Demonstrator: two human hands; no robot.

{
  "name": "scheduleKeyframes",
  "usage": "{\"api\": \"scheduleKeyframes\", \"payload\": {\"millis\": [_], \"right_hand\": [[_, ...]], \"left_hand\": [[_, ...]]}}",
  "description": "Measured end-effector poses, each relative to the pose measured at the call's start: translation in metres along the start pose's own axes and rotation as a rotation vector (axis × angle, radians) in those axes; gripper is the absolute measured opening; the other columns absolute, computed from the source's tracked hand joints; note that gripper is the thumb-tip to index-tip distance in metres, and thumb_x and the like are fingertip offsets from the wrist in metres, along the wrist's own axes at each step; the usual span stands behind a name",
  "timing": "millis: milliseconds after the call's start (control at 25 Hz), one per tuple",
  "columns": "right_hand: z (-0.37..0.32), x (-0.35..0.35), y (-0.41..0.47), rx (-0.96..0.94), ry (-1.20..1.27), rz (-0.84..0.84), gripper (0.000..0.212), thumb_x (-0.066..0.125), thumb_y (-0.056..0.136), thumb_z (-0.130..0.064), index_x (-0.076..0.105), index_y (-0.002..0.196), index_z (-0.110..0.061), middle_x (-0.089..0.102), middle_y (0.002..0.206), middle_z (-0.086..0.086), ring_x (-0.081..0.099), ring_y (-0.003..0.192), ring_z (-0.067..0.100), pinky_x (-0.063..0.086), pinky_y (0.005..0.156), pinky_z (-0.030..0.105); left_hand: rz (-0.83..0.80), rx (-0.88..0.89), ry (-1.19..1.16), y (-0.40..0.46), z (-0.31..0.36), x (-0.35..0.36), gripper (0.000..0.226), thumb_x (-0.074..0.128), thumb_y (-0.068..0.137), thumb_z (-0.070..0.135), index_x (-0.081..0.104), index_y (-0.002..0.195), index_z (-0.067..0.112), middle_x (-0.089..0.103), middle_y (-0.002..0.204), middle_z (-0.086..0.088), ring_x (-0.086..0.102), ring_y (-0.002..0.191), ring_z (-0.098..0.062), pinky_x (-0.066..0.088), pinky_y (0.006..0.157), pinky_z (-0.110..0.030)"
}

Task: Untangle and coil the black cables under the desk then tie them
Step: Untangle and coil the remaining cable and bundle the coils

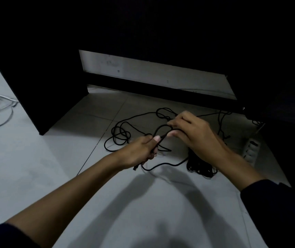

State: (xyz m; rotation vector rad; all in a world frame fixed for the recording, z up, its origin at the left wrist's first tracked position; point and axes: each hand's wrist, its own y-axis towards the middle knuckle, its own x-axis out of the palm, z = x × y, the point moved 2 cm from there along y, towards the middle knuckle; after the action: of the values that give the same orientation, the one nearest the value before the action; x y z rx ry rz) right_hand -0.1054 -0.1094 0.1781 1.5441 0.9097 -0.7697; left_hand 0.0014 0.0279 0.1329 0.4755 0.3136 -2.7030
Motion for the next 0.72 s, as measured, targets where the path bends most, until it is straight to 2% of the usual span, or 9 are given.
{"api": "scheduleKeyframes", "payload": {"millis": [80, 120, 200, 280, 360, 440, 560, 640, 720], "right_hand": [[0.003, 0.002, 0.001, 0.101, 0.084, -0.024, 0.030, 0.069, 0.087, -0.021, 0.070, 0.109, -0.001, 0.067, 0.100, 0.014, 0.065, 0.090, 0.025, 0.048, 0.080, 0.027], [0.005, 0.003, 0.002, 0.164, 0.142, -0.035, 0.029, 0.066, 0.088, -0.026, 0.071, 0.108, -0.005, 0.068, 0.097, 0.011, 0.064, 0.089, 0.021, 0.045, 0.078, 0.023], [0.009, 0.007, 0.001, 0.318, 0.286, -0.043, 0.025, 0.061, 0.092, -0.034, 0.075, 0.095, -0.013, 0.071, 0.085, 0.002, 0.064, 0.077, 0.005, 0.044, 0.066, 0.018], [0.013, 0.009, 0.003, 0.431, 0.408, -0.050, 0.026, 0.060, 0.092, -0.035, 0.072, 0.083, -0.014, 0.070, 0.077, -0.005, 0.060, 0.063, -0.008, 0.039, 0.056, 0.009], [0.015, 0.011, 0.004, 0.495, 0.543, -0.073, 0.029, 0.059, 0.092, -0.037, 0.070, 0.081, -0.013, 0.068, 0.073, -0.005, 0.055, 0.057, -0.005, 0.037, 0.056, 0.009], [0.013, 0.010, 0.002, 0.549, 0.708, -0.085, 0.033, 0.055, 0.092, -0.046, 0.071, 0.085, -0.018, 0.060, 0.065, -0.004, 0.048, 0.053, 0.003, 0.037, 0.053, 0.014], [0.009, 0.010, -0.002, 0.534, 0.696, -0.198, 0.030, 0.055, 0.092, -0.046, 0.073, 0.093, -0.021, 0.056, 0.055, -0.019, 0.048, 0.050, -0.006, 0.035, 0.048, 0.005], [0.008, 0.015, -0.003, 0.555, 0.625, -0.255, 0.025, 0.057, 0.094, -0.037, 0.071, 0.092, -0.016, 0.058, 0.054, -0.025, 0.052, 0.052, -0.011, 0.036, 0.048, 0.004], [0.006, 0.020, -0.003, 0.689, 0.757, -0.228, 0.025, 0.056, 0.096, -0.031, 0.067, 0.086, -0.011, 0.059, 0.063, -0.015, 0.048, 0.055, -0.001, 0.036, 0.048, 0.009]], "left_hand": [[0.001, 0.031, 0.041, 0.000, 0.001, -0.005, 0.045, 0.029, 0.102, 0.046, 0.051, 0.081, 0.013, 0.041, 0.058, 0.010, 0.037, 0.049, -0.007, 0.036, 0.057, -0.032], [-0.015, 0.032, 0.056, -0.002, 0.001, -0.007, 0.050, 0.026, 0.101, 0.050, 0.054, 0.081, 0.013, 0.041, 0.059, 0.008, 0.037, 0.052, -0.010, 0.035, 0.058, -0.034], [-0.068, 0.039, 0.123, -0.006, 0.000, -0.004, 0.061, 0.020, 0.098, 0.057, 0.058, 0.076, 0.013, 0.042, 0.060, 0.006, 0.038, 0.053, -0.009, 0.037, 0.055, -0.028], [-0.093, 0.067, 0.134, -0.009, 0.000, 0.005, 0.057, 0.025, 0.098, 0.056, 0.052, 0.070, 0.015, 0.041, 0.060, 0.006, 0.036, 0.051, -0.007, 0.035, 0.050, -0.021], [-0.067, 0.056, 0.015, -0.009, -0.001, 0.010, 0.046, 0.033, 0.100, 0.048, 0.042, 0.068, 0.016, 0.037, 0.058, 0.005, 0.032, 0.050, -0.011, 0.030, 0.049, -0.025], [-0.019, 0.034, -0.048, -0.005, -0.002, 0.007, 0.045, 0.033, 0.100, 0.046, 0.038, 0.065, 0.018, 0.035, 0.056, 0.006, 0.030, 0.049, -0.012, 0.029, 0.051, -0.028], [0.059, 0.048, 0.024, 0.000, -0.004, 0.003, 0.048, 0.031, 0.100, 0.050, 0.038, 0.063, 0.019, 0.037, 0.055, 0.006, 0.033, 0.045, -0.008, 0.032, 0.049, -0.024], [0.098, 0.073, 0.041, 0.001, -0.004, 0.006, 0.047, 0.030, 0.099, 0.051, 0.044, 0.063, 0.025, 0.039, 0.053, 0.010, 0.035, 0.042, -0.003, 0.034, 0.046, -0.020], [0.107, 0.108, 0.073, 0.001, -0.005, 0.010, 0.036, 0.036, 0.097, 0.052, 0.057, 0.070, 0.041, 0.047, 0.057, 0.013, 0.044, 0.044, 0.002, 0.036, 0.045, -0.012]]}}
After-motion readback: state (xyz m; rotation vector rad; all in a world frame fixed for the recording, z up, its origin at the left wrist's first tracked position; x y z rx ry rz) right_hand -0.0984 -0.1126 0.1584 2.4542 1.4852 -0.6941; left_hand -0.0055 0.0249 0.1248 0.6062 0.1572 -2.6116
